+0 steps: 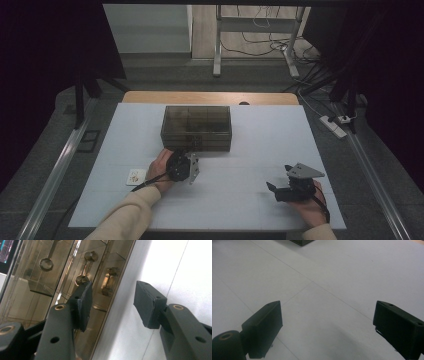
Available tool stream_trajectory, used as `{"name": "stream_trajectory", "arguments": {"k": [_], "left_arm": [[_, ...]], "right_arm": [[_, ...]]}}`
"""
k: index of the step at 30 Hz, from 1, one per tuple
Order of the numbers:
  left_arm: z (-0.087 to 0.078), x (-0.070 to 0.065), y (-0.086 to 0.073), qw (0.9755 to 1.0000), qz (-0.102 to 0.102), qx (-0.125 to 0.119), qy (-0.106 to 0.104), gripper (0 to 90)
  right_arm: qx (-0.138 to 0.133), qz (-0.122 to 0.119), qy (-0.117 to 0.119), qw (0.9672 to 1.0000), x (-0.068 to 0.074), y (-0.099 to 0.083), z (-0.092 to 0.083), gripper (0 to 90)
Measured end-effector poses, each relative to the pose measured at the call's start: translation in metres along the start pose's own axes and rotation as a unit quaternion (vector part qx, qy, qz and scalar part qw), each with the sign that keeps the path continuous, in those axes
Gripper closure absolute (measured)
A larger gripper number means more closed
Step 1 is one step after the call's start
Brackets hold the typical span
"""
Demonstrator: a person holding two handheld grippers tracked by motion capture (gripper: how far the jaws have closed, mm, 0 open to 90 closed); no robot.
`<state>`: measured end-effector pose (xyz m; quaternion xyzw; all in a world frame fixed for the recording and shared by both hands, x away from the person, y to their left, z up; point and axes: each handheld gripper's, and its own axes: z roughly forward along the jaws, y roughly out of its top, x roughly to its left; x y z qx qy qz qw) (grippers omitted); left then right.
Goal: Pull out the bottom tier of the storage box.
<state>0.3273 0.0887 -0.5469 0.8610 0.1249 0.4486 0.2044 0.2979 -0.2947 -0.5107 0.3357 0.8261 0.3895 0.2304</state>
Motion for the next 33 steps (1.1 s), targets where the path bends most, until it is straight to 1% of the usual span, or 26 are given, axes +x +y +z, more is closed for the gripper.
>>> {"name": "stream_trajectory", "arguments": {"k": [2, 7, 8, 11, 14, 15, 23, 24, 25, 26, 27, 28, 29, 30, 33], "left_arm": [[0.0007, -0.0003, 0.0001, 1.0000, -0.003, -0.001, 0.000, 48.4], [0.0022, -0.0007, 0.0008, 1.0000, 0.000, 0.002, -0.001, 49.0], [0.0033, -0.0015, 0.0010, 1.0000, -0.004, -0.002, 0.001, 49.2], [0.0041, -0.0015, 0.0014, 1.0000, -0.004, 0.000, 0.000, 50.0], [0.0051, -0.0018, 0.0015, 1.0000, -0.005, 0.000, 0.004, 50.7], [0.0046, -0.0009, 0.0017, 1.0000, 0.000, 0.006, 0.003, 51.1], [0.0078, -0.0021, 0.0019, 0.9999, -0.005, 0.005, 0.009, 53.3], [0.0081, -0.0024, 0.0021, 0.9999, -0.005, 0.006, 0.010, 53.4], [0.0077, -0.0020, 0.0024, 0.9999, 0.000, 0.011, 0.011, 53.9], [0.0080, -0.0020, 0.0025, 0.9999, 0.000, 0.010, 0.011, 54.3], [0.0089, -0.0030, 0.0025, 0.9999, -0.005, 0.005, 0.012, 54.5], [0.0091, -0.0032, 0.0027, 0.9999, -0.005, 0.006, 0.013, 54.6], [0.0094, -0.0033, 0.0029, 0.9999, -0.004, 0.007, 0.014, 55.2], [0.0088, -0.0025, 0.0031, 0.9998, 0.003, 0.013, 0.014, 55.6], [0.0094, -0.0030, 0.0034, 0.9998, 0.002, 0.013, 0.015, 56.0]], "right_arm": [[0.000, 0.000, 0.000, 1.0000, -0.0002, 0.0000, -0.0002, 8.5], [0.000, 0.000, 0.000, 1.0000, -0.0001, -0.0001, -0.0001, 8.5], [0.000, 0.000, 0.000, 1.0000, -0.0002, 0.0000, -0.0002, 8.5], [0.000, 0.001, 0.000, 1.0000, -0.0003, 0.0000, -0.0005, 8.5], [0.000, 0.000, 0.000, 1.0000, -0.0003, -0.0001, -0.0003, 8.5], [0.000, 0.000, 0.000, 1.0000, -0.0003, -0.0001, -0.0002, 8.5], [0.000, 0.000, 0.000, 1.0000, -0.0003, -0.0001, -0.0004, 8.5], [0.000, 0.001, 0.000, 1.0000, -0.0004, -0.0001, -0.0004, 8.5], [0.000, 0.001, 0.000, 1.0000, -0.0005, -0.0001, -0.0004, 8.5], [0.000, 0.001, 0.000, 1.0000, -0.0005, -0.0002, -0.0005, 8.5], [0.000, 0.000, 0.000, 1.0000, -0.0005, -0.0002, -0.0005, 8.5], [0.000, 0.000, 0.000, 1.0000, -0.0005, -0.0001, -0.0006, 8.5], [0.000, 0.000, 0.000, 1.0000, -0.0004, -0.0001, -0.0006, 8.5], [0.000, 0.000, 0.000, 1.0000, -0.0004, -0.0001, -0.0006, 8.5], [0.000, 0.001, 0.000, 1.0000, -0.0003, -0.0001, -0.0007, 8.5]]}}
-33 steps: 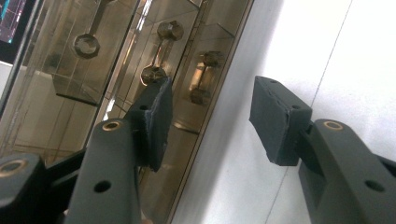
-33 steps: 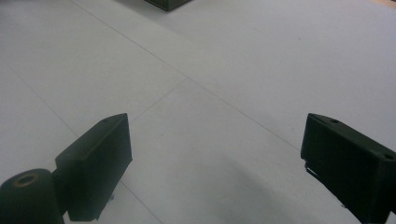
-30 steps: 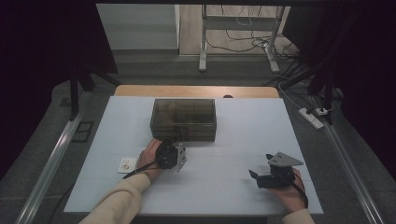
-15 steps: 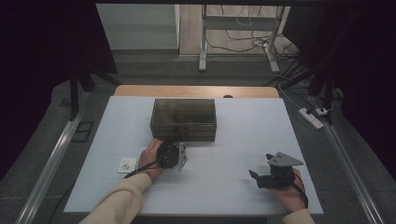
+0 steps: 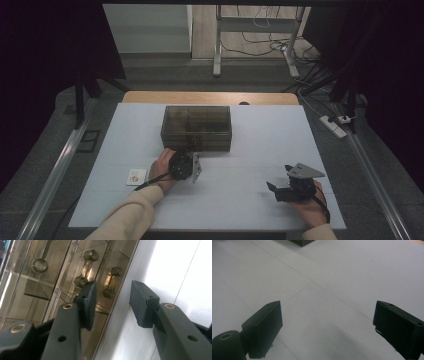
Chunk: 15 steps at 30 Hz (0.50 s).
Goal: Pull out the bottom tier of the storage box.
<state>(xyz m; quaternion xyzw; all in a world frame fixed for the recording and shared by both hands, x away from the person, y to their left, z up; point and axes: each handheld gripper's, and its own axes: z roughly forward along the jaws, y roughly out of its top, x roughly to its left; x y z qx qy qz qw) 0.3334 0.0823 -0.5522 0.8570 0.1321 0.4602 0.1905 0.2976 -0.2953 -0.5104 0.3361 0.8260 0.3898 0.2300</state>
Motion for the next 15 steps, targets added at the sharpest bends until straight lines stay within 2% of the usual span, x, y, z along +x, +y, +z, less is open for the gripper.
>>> {"name": "stream_trajectory", "arguments": {"k": [15], "left_arm": [[0.0030, -0.0004, -0.0014, 0.9999, -0.001, 0.009, 0.007, 62.0]], "right_arm": [[0.000, 0.001, 0.001, 1.0000, 0.0001, 0.0000, 0.0007, 8.5]]}}
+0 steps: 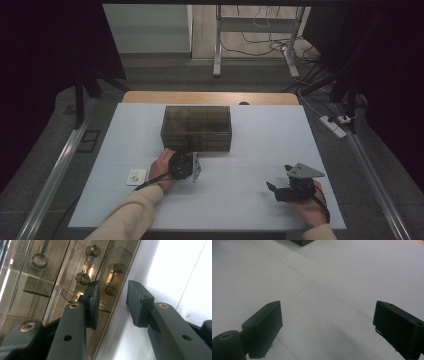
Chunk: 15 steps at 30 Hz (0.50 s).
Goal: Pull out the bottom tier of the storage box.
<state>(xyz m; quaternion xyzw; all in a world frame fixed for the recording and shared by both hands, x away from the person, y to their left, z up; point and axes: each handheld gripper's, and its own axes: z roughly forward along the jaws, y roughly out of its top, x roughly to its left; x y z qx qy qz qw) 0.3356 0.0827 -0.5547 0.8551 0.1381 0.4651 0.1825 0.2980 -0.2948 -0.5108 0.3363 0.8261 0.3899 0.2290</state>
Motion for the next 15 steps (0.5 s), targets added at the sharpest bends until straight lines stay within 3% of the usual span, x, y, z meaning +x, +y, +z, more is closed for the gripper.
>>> {"name": "stream_trajectory", "arguments": {"k": [15], "left_arm": [[0.0059, -0.0029, 0.0038, 0.9999, 0.003, 0.006, 0.014, 67.9]], "right_arm": [[-0.001, 0.000, -0.001, 1.0000, -0.0006, -0.0002, -0.0007, 8.5]]}}
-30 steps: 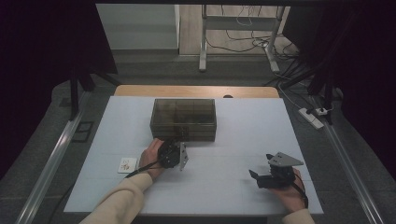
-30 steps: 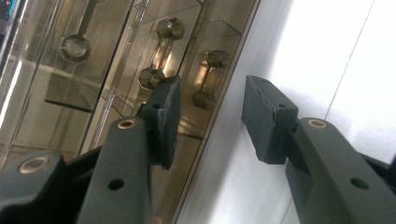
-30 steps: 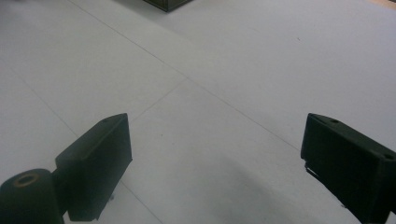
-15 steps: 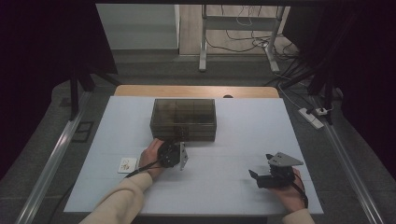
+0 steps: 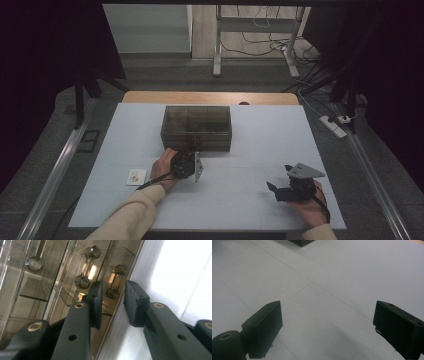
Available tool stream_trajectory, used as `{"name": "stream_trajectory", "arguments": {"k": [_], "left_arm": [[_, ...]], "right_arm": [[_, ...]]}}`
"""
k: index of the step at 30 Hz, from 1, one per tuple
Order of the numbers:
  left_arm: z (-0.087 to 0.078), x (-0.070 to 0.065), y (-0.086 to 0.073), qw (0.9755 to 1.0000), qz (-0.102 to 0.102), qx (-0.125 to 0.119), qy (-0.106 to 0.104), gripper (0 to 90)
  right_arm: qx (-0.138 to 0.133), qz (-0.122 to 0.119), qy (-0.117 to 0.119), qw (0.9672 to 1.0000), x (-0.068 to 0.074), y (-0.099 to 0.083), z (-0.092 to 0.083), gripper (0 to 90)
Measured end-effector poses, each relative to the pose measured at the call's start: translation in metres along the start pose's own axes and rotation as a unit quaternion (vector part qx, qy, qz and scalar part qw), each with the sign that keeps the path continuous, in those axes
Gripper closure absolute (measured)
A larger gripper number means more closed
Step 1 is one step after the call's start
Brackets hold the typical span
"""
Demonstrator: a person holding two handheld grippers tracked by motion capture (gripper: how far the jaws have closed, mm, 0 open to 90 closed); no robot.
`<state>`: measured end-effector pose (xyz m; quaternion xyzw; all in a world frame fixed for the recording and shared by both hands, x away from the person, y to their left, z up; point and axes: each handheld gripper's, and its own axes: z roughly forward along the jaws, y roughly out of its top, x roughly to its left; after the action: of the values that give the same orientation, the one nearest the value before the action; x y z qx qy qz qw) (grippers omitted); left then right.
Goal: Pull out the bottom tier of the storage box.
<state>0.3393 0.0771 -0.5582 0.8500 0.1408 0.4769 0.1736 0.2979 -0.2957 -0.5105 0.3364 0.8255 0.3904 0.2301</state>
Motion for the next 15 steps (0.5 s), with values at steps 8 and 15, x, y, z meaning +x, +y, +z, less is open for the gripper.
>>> {"name": "stream_trajectory", "arguments": {"k": [8, 15], "left_arm": [[0.0016, -0.0030, 0.0018, 0.9999, 0.009, 0.003, 0.009, 71.4], [0.0019, -0.0050, 0.0023, 0.9997, 0.016, 0.006, 0.017, 73.1]], "right_arm": [[0.000, 0.001, -0.001, 1.0000, -0.0004, -0.0002, -0.0002, 8.5], [0.000, 0.002, -0.001, 1.0000, -0.0005, -0.0003, -0.0003, 8.5]]}}
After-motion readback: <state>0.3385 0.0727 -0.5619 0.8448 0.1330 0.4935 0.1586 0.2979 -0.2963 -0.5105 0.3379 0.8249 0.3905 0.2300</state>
